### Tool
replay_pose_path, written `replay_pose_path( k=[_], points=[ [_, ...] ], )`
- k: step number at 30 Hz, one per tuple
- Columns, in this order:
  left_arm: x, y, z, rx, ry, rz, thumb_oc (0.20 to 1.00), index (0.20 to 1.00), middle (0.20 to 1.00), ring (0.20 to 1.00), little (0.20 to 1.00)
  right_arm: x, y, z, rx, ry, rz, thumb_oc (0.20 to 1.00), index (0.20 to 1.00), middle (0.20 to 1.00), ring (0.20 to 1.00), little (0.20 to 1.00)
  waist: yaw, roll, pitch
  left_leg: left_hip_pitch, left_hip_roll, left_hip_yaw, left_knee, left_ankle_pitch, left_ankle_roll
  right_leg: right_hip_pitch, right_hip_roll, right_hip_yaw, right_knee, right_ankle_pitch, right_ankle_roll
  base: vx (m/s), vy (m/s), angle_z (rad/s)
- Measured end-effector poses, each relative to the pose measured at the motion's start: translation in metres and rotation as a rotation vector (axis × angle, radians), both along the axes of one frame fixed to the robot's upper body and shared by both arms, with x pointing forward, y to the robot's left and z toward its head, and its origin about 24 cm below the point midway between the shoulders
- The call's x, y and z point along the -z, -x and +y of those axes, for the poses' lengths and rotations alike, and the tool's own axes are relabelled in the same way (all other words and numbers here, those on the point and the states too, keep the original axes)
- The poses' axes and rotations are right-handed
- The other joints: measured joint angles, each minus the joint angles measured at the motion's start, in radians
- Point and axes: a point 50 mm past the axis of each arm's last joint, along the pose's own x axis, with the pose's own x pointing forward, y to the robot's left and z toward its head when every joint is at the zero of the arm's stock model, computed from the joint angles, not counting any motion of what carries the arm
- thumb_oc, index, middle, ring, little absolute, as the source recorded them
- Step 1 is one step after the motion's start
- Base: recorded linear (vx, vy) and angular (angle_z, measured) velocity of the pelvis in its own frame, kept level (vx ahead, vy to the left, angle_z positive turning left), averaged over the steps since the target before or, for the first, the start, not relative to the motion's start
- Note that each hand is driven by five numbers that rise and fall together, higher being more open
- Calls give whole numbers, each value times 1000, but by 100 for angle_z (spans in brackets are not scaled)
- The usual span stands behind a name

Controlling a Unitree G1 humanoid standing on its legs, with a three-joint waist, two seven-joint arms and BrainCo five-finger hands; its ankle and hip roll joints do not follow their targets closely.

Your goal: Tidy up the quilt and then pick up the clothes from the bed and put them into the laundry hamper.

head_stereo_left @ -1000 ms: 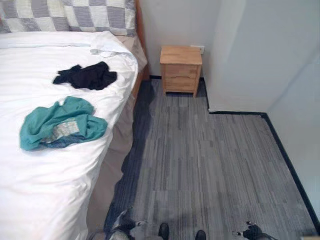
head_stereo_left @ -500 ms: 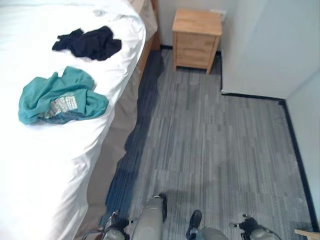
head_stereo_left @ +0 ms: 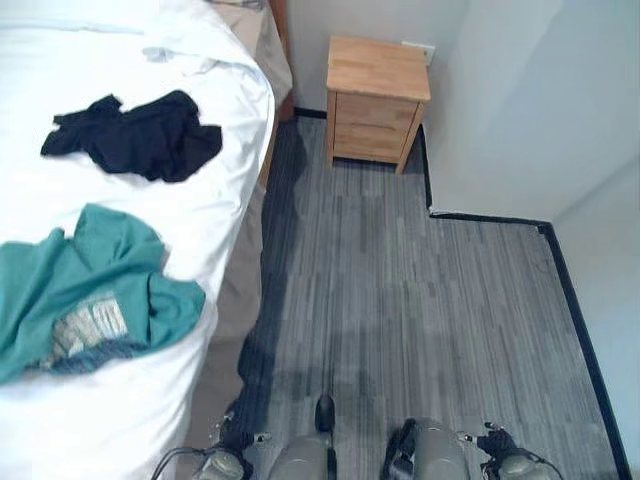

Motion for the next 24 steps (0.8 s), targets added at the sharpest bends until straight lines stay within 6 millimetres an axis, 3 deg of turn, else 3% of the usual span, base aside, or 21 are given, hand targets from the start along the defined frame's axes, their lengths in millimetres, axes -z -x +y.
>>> replay_pose_path(
  k=[1,2,3,4,5,7,8,9,10,11,12,13,14,16,17,18,19,21,22,23,24],
  points=[
    [-3,-6,4,2,-9,-21,1000,1000,1000,1000,1000,0,-1,2,2,-8,-14,1000,1000,1000,1000,1000,-17,6,-1,23,-17,-3,0,-3,8,-31,7,-3,-89,37,-6,875,-267,37],
    [-4,-9,3,10,-7,-30,1000,1000,1000,1000,1000,-1,0,0,12,-8,-20,1000,1000,1000,1000,1000,-28,7,-4,42,-26,-14,-1,-25,-24,-49,4,-3,-109,63,-3,886,-244,66],
    [-4,-10,2,21,-12,-25,1000,1000,1000,1000,1000,-1,1,-1,17,-9,-13,1000,1000,1000,1000,1000,-60,18,-40,64,-34,-48,12,-126,-97,-43,41,48,-347,109,9,671,-178,81],
    [-3,-10,-1,39,-15,-17,1000,1000,1000,1000,1000,0,6,-6,39,-2,0,1000,1000,1000,1000,1000,-81,37,-56,91,-32,-45,9,-129,-48,-57,50,83,-425,159,11,683,-184,77],
    [-3,-10,-1,46,-17,-17,1000,1000,1000,1000,1000,1,11,-7,52,1,14,1000,1000,1000,1000,1000,-83,43,-58,130,-33,-47,2,-132,-23,-65,55,82,-420,202,7,679,-176,45],
    [0,-1,-2,53,-20,6,1000,1000,1000,1000,1000,4,16,-5,40,-6,34,1000,1000,1000,1000,1000,-84,40,-78,192,-31,-46,6,-154,-49,-75,73,84,-391,237,-30,474,-146,23],
    [3,9,0,59,-29,39,1000,1000,1000,1000,1000,7,26,-2,46,-18,69,1000,1000,1000,1000,1000,-82,15,-100,229,-42,-54,84,-192,-99,-48,91,91,-321,238,-69,437,-279,44],
    [6,15,-3,50,-16,42,1000,1000,1000,1000,1000,9,32,0,49,-25,86,1000,1000,1000,1000,1000,-79,2,-105,197,-54,-53,191,-216,-123,-32,82,121,-296,276,-122,564,-391,70],
    [10,21,-15,51,18,50,1000,1000,1000,1000,1000,12,45,-5,62,-19,122,1000,1000,1000,1000,1000,-82,-5,-113,89,-40,-43,478,-224,-151,2,67,125,-278,281,-123,355,-289,59],
    [14,24,-28,41,58,60,1000,1000,1000,1000,1000,11,49,-11,41,4,148,1000,1000,1000,1000,1000,-40,10,-116,-43,-19,-51,758,-185,-167,75,94,124,-332,288,-155,383,-212,30],
    [15,26,-30,26,67,58,1000,1000,1000,1000,1000,11,46,-13,36,14,152,1000,1000,1000,1000,1000,-11,7,-118,-100,-8,-38,845,-191,-161,108,108,137,-360,279,-167,410,-126,-33],
    [15,27,-28,23,61,55,1000,1000,1000,1000,1000,8,32,-11,13,19,127,1000,1000,1000,1000,1000,36,-16,-106,-192,10,-3,897,-204,-164,162,122,162,-412,270,-175,485,-59,-56],
    [13,24,-25,13,57,41,1000,1000,1000,1000,1000,6,25,-9,-4,20,112,1000,1000,1000,1000,1000,50,-25,-98,-223,9,0,862,-210,-162,182,125,176,-418,257,-174,467,-1,-68],
    [10,24,-12,-12,37,30,1000,1000,1000,1000,1000,-1,-3,-5,-80,34,47,1000,1000,1000,1000,1000,73,-50,-71,-297,16,12,608,-207,-149,258,128,173,-418,217,-152,518,49,-28],
    [9,22,-12,-11,37,24,1000,1000,1000,1000,1000,-2,-4,-5,-94,40,39,1000,1000,1000,1000,1000,69,-51,-69,-305,19,12,473,-167,-141,282,132,160,-418,199,-142,641,-4,9],
    [9,23,-12,-6,40,18,1000,1000,1000,1000,1000,-3,-7,-6,-119,55,40,1000,1000,1000,1000,1000,86,-47,-70,-330,22,54,298,-83,-145,341,137,137,-425,148,-117,452,-30,28],
    [8,21,-13,-2,44,15,1000,1000,1000,1000,1000,-3,-5,-8,-127,63,48,1000,1000,1000,1000,1000,80,-45,-72,-325,29,112,195,-38,-145,365,148,111,-425,119,-104,408,-57,45],
    [8,19,-14,1,46,14,1000,1000,1000,1000,1000,3,10,-8,-119,59,95,1000,1000,1000,1000,1000,83,-28,-82,-333,46,191,179,11,-112,443,179,85,-424,62,-78,381,25,44],
    [9,28,-3,-11,22,45,1000,1000,1000,1000,1000,8,16,6,-155,37,119,1000,1000,1000,1000,1000,95,-59,-98,-320,40,188,225,59,-31,484,173,79,-383,2,-49,413,107,19],
    [9,32,3,-20,3,68,1000,1000,1000,1000,1000,10,17,16,-201,26,129,1000,1000,1000,1000,1000,101,-82,-107,-299,25,181,209,60,-28,462,150,51,-302,-16,-40,332,127,14],
    [9,35,5,-25,1,80,1000,1000,1000,1000,1000,10,16,18,-208,21,119,1000,1000,1000,1000,1000,105,-84,-109,-276,16,189,191,69,-2,441,144,30,-219,-9,-31,222,85,15]
  ],
)
